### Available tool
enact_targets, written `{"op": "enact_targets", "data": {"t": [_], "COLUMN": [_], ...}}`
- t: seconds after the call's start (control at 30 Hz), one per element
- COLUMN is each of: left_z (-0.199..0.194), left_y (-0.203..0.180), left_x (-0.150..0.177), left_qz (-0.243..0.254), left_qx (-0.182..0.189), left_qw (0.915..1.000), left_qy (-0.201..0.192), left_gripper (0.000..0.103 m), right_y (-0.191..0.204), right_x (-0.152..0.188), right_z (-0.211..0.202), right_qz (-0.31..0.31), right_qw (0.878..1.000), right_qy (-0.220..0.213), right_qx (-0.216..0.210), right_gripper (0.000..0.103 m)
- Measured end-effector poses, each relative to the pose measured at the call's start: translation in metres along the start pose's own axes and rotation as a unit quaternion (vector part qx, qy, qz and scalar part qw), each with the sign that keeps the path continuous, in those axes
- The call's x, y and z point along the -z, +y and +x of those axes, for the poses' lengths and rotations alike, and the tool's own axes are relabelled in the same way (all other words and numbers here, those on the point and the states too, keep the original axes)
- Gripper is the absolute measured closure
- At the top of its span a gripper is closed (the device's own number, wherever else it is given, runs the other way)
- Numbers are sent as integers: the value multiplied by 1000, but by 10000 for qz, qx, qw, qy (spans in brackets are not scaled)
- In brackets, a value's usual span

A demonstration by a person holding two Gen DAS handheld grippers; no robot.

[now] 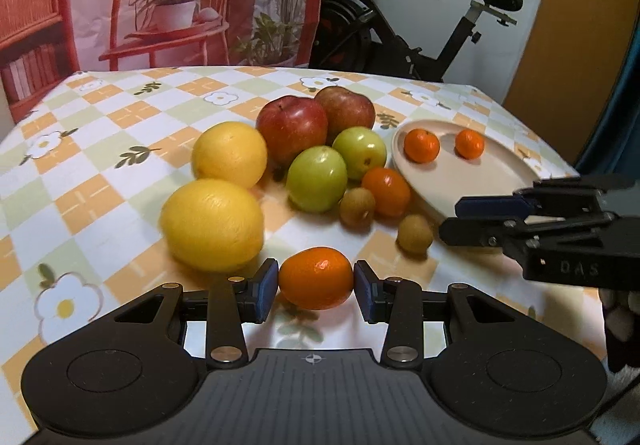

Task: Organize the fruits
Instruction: 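Grasp an orange tangerine with the left tool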

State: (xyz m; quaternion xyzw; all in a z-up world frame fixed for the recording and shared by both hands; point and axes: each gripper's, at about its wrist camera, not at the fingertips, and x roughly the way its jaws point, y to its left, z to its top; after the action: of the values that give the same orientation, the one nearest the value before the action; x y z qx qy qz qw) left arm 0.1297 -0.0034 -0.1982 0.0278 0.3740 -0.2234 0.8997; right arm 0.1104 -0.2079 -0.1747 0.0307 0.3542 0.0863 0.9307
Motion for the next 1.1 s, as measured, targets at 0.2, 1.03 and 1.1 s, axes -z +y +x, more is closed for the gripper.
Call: {"op": "enact_targets", "data": {"t": [0.2, 1.03, 1.1], "left_z": [-6, -10, -10], "left_y": [12, 26, 27], "left_x": [4, 11, 12], "left_qz": [-44, -394, -404], "left_qx": [-87, -111, -107], "left_qw": [9999, 9990, 9989], "left_qy": [-30, -196, -203], "left_gripper": [60, 59, 59], "right_y": [5, 33, 34], "right_x": [-3, -7, -6], "right_z": [3, 43, 43], "right_qz": [-87, -877, -877], "right_qw": [10000, 9947, 9947], "right_qy": [13, 485, 488], "right_qx": [24, 222, 209], "right_gripper": [77, 78, 80]}}
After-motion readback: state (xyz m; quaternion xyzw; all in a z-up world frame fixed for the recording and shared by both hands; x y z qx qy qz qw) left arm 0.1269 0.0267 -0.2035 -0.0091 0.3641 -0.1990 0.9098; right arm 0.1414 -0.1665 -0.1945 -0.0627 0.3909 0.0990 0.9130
